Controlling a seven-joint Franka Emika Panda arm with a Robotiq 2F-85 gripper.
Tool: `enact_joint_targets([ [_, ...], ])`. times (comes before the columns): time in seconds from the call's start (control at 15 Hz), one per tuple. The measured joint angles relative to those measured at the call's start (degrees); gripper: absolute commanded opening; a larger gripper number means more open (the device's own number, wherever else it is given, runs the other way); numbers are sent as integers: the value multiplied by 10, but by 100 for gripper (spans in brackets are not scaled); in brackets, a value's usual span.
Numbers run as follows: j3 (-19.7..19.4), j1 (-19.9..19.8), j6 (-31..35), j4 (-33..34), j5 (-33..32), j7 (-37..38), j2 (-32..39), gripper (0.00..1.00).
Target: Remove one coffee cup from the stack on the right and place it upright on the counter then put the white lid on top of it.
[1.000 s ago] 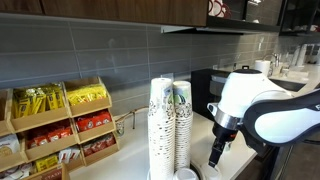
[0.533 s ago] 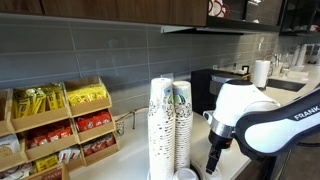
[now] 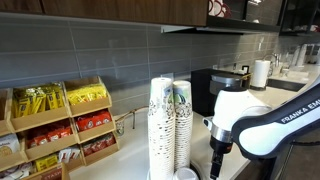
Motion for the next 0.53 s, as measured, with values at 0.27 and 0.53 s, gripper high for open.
enact_joint_targets([
  [0.27, 0, -2, 0, 0, 0, -10, 19, 100],
  [0.53, 0, -5, 4, 2, 0, -14, 30, 100],
])
